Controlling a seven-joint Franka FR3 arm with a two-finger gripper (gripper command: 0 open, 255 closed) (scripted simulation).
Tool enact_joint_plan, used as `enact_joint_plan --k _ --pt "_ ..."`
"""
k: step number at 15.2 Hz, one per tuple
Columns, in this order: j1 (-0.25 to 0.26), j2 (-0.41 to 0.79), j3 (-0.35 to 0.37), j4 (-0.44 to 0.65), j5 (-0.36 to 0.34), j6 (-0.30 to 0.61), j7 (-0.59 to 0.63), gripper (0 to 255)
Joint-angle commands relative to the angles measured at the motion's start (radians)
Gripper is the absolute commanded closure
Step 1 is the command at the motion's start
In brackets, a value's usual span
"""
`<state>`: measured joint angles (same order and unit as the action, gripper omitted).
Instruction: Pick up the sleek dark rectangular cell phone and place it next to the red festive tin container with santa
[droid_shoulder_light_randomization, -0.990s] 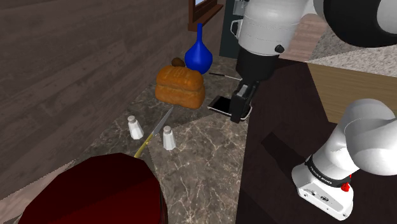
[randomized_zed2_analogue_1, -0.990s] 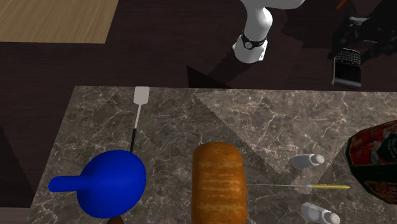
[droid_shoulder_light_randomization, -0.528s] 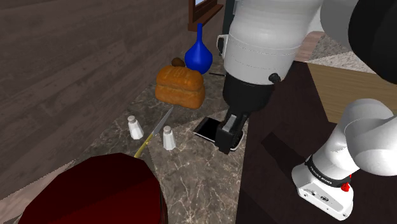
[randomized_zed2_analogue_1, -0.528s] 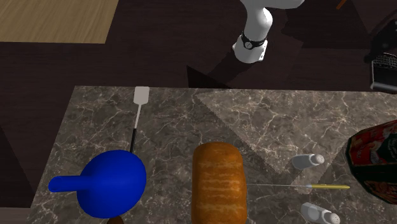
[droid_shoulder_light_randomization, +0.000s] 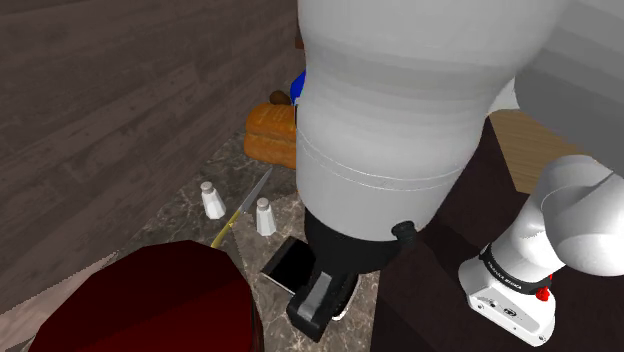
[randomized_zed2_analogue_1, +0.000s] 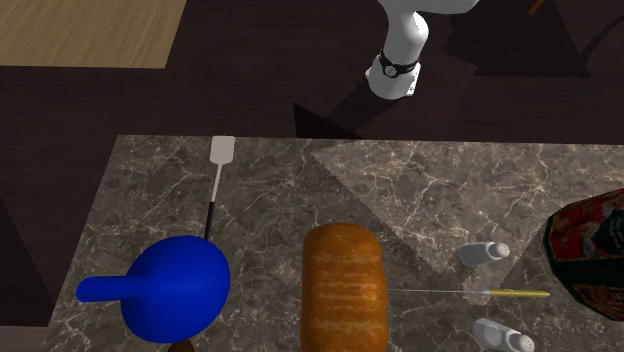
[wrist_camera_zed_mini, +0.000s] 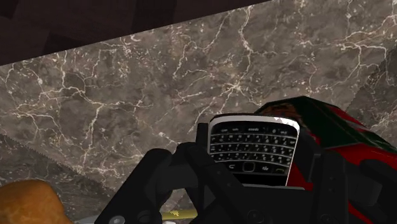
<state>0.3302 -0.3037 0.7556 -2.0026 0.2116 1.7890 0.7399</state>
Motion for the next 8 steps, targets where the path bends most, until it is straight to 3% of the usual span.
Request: enact_joint_plan --k 1,6,7,8 --pt "-0.004 0.063 0.057 0.055 -0.033 0.004 0.071 255" --pt "0.012 0.296 0.208 0.228 -0.208 -0.003 0.289 255" --pt "0.030 0.348 0.227 0.264 -0.253 -0.010 0.334 255" --pt "0.035 0.347 0.222 0.250 -0.252 0.003 0.333 255"
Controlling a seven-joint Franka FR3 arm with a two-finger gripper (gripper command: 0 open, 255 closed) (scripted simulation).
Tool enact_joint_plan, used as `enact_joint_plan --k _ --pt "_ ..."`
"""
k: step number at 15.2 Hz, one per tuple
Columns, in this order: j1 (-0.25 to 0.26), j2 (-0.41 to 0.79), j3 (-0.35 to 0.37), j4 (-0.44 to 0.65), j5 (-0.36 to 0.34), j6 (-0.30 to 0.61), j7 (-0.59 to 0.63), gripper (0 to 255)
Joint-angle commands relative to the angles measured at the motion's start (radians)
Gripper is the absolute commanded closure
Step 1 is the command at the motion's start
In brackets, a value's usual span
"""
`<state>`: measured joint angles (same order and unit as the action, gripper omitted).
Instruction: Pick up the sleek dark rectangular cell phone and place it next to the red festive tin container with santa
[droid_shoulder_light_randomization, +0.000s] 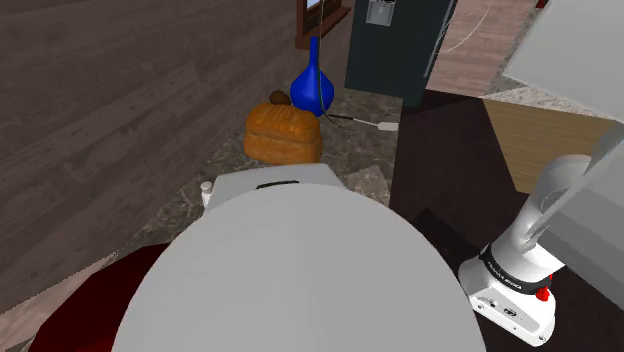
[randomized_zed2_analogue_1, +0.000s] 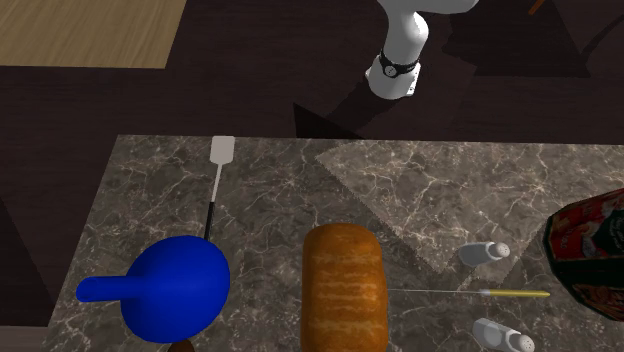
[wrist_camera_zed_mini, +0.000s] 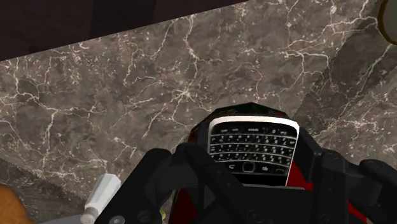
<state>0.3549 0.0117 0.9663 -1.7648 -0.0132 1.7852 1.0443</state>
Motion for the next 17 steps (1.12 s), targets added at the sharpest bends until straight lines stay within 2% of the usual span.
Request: enact_joint_plan --k 1,17 --pt "0.011 0.032 0.009 -0.001 -0.027 0.020 0.029 255" --pt "0.023 0.083 0.006 -0.180 -0.077 0.227 0.065 255"
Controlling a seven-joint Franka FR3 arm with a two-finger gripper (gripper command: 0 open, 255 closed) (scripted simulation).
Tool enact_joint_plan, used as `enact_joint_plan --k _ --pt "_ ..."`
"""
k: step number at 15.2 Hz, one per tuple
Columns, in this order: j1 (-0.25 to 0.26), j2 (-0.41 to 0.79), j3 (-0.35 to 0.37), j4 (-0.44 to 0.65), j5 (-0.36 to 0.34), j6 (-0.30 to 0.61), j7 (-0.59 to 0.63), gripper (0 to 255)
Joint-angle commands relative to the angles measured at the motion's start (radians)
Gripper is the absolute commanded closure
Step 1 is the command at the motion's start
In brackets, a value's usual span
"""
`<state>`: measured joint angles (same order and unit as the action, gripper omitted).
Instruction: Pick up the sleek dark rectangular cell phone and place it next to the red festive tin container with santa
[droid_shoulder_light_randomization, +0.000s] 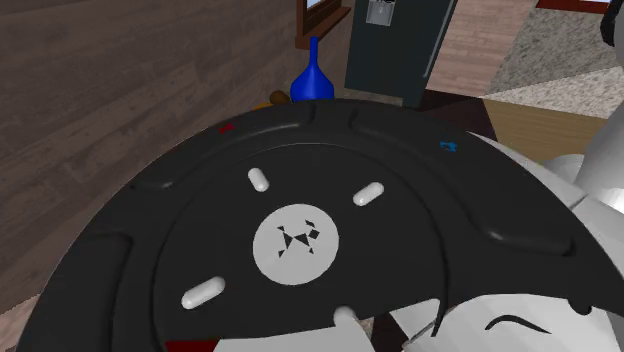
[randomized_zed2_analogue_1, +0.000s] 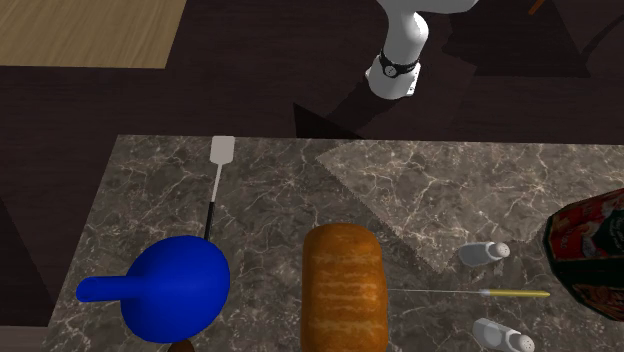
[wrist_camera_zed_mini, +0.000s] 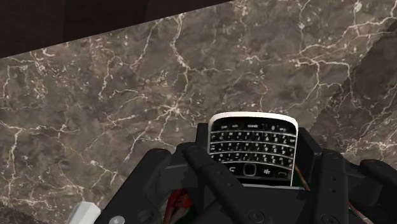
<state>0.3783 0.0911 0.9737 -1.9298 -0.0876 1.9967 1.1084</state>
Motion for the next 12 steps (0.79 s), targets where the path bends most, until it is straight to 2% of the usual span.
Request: enact_joint_plan --k 1,12 --pt "0.001 0.010 -0.002 -0.024 -0.009 0.028 0.005 255" --pt "0.030 0.096 -0.023 -0.109 -0.099 0.159 0.067 255"
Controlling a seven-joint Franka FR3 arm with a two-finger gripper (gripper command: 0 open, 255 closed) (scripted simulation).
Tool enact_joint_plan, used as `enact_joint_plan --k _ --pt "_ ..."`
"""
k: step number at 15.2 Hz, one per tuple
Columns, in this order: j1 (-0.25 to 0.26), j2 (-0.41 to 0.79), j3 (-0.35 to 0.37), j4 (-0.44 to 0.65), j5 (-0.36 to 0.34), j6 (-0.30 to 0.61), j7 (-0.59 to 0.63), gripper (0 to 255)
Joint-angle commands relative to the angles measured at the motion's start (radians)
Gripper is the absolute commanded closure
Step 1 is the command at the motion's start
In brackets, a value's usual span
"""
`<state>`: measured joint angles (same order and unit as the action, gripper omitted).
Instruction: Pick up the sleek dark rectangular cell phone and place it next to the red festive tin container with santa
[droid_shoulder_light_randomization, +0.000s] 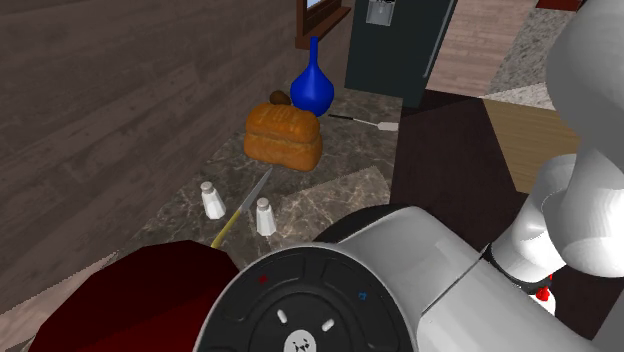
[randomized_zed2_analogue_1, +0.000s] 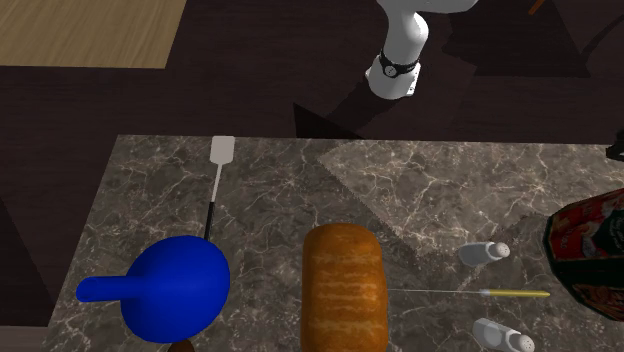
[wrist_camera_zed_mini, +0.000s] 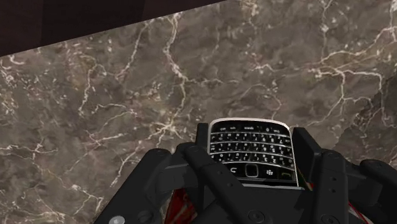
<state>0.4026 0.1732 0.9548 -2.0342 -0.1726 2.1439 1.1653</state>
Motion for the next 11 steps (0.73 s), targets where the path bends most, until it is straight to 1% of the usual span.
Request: enact_joint_plan --k 1,11 --pt "0.010 0.023 -0.007 -0.011 -0.024 0.023 0.017 255" --pt "0.058 0.121 -0.058 -0.060 -0.133 0.129 0.090 255"
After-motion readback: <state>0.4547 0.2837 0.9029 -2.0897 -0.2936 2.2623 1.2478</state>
